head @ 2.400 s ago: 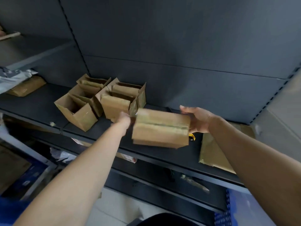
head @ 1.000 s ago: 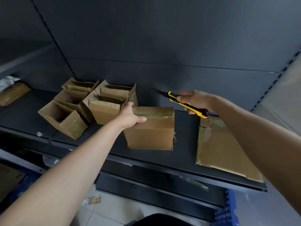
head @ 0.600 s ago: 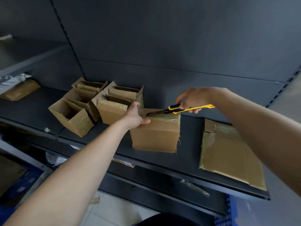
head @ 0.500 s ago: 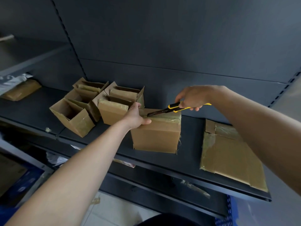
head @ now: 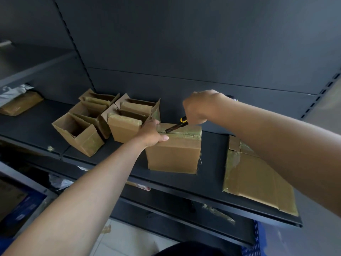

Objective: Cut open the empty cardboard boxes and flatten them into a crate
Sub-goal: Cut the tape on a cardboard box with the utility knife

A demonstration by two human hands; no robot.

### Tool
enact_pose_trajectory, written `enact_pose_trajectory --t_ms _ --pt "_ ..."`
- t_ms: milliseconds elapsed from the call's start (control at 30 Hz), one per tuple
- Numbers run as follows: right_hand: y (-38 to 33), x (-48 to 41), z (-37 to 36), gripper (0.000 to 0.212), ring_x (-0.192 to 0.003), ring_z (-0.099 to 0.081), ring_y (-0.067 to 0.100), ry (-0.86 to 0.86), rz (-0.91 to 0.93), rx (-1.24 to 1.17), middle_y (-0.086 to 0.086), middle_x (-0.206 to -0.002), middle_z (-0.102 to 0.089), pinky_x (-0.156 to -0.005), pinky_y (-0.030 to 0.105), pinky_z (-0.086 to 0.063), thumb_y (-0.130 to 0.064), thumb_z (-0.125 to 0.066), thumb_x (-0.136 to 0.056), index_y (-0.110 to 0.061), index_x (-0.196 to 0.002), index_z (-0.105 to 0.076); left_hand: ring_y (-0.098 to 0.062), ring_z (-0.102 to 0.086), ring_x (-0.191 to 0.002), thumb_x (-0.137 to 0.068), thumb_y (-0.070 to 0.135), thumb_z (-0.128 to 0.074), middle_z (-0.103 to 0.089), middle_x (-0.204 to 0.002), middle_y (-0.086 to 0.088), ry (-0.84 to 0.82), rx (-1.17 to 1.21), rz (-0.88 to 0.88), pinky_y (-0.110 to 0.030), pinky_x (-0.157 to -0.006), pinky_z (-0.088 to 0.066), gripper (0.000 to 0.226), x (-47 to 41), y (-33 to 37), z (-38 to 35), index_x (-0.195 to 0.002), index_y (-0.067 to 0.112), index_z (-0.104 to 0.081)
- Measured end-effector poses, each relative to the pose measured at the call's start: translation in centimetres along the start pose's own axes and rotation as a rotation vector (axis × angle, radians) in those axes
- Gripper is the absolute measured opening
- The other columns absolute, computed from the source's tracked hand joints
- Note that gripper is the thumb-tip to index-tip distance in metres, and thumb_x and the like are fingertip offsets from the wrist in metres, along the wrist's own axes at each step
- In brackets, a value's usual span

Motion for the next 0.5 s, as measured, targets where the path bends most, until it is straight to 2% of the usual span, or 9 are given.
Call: enact_pose_trajectory --t_ms 67,133,167,200,233,300,367,400,500 --pt "-1.5 0.1 -1.0 0.005 -0.074 -0.053 0.021 0.004 0.010 0.094 0.000 -0.077 -0.047 -0.063 0.030 -0.045 -0.014 -0.048 -0.086 -0.015 -0.084 -0.052 -0.025 -0.033 -0.135 -0.082 0.033 -0.070 -0.032 -0.149 -0.003 -0.022 -0.025 -0.017 -0.040 -0.110 -0.030 0.074 0.2 0.1 -0.1 -0.144 0.017 -0.032" --pt "-2.2 0.1 -2.6 0.015 -0.087 -0.056 0.026 -0.044 0.016 0.108 0.001 -0.089 -0.054 -0.072 0.034 -0.048 -0.015 -0.050 -0.088 -0.017 -0.101 -0.058 -0.025 -0.031 -0.136 -0.083 0.035 -0.067 -0.032 -0.149 -0.004 -0.023 -0.066 -0.045 -0.046 -0.114 -0.021 0.073 0.2 0.2 0.0 -0.144 0.015 -0.032" --pt "-1.9 0.3 -2.8 0.018 -0.091 -0.057 0.027 -0.061 0.022 0.080 0.002 -0.096 -0.056 -0.071 0.034 -0.046 -0.014 -0.048 -0.088 -0.016 -0.103 -0.059 -0.025 -0.028 -0.138 -0.084 0.035 -0.066 -0.031 -0.150 -0.003 -0.011 -0.080 -0.050 -0.048 -0.116 -0.013 0.072 0.3 0.2 0.0 -0.144 0.015 -0.032" --pt "-0.9 0.6 -2.9 0.014 -0.088 -0.057 0.026 -0.075 0.015 0.047 0.003 -0.095 -0.057 -0.069 0.033 -0.045 -0.012 -0.047 -0.088 -0.014 -0.096 -0.058 -0.025 -0.024 -0.140 -0.085 0.036 -0.065 -0.029 -0.151 -0.003 -0.002 -0.093 -0.046 -0.049 -0.117 -0.005 0.070 0.3 0.2 0.0 -0.144 0.015 -0.032" --pt "0.4 1.1 -2.7 0.010 -0.079 -0.056 0.024 -0.098 0.001 0.021 0.002 -0.085 -0.056 -0.066 0.031 -0.044 -0.011 -0.046 -0.088 -0.011 -0.082 -0.054 -0.024 -0.020 -0.142 -0.086 0.036 -0.063 -0.027 -0.153 -0.003 0.000 -0.111 -0.042 -0.048 -0.116 0.000 0.069 0.3 0.2 0.0 -0.145 0.016 -0.031" --pt "3.6 1.6 -2.2 0.024 -0.055 -0.053 0.019 -0.155 -0.050 -0.009 0.001 -0.059 -0.054 -0.056 0.025 -0.044 -0.012 -0.046 -0.088 -0.010 -0.064 -0.048 -0.023 -0.012 -0.145 -0.088 0.036 -0.062 -0.021 -0.156 -0.004 -0.013 -0.126 -0.026 -0.047 -0.115 0.004 0.070 0.1 0.2 -0.1 -0.147 0.018 -0.028" --pt "6.3 2.3 -1.8 0.030 -0.040 -0.054 0.016 -0.220 -0.096 -0.028 -0.001 -0.038 -0.054 -0.055 0.025 -0.049 -0.020 -0.050 -0.088 -0.010 -0.060 -0.053 -0.021 -0.006 -0.146 -0.089 0.035 -0.060 -0.017 -0.157 -0.005 -0.024 -0.140 -0.015 -0.046 -0.115 0.006 0.070 0.0 0.3 -0.1 -0.148 0.019 -0.026" --pt "7.4 2.6 -2.0 0.031 -0.036 -0.053 0.014 -0.253 -0.111 -0.003 -0.002 -0.036 -0.054 -0.055 0.024 -0.050 -0.023 -0.053 -0.088 -0.010 -0.060 -0.054 -0.021 -0.005 -0.146 -0.090 0.035 -0.060 -0.016 -0.157 -0.005 -0.028 -0.149 -0.016 -0.046 -0.116 0.006 0.069 0.0 0.4 -0.1 -0.148 0.019 -0.026" --pt "9.8 3.5 -3.1 0.030 -0.037 -0.048 0.010 -0.266 -0.213 0.047 -0.003 -0.051 -0.054 -0.046 0.019 -0.043 -0.023 -0.055 -0.089 -0.012 -0.062 -0.051 -0.022 -0.007 -0.145 -0.091 0.036 -0.059 -0.014 -0.158 -0.003 -0.051 -0.188 -0.016 -0.048 -0.117 0.000 0.067 0.2 0.6 0.2 -0.148 0.021 -0.026"
Point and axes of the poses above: each hand's wrist, its own x-axis away from the middle knuckle, its own z-axis out of the back of the hand, y = z × x, the point moved 4 cm from there along -x, towards the middle knuckle
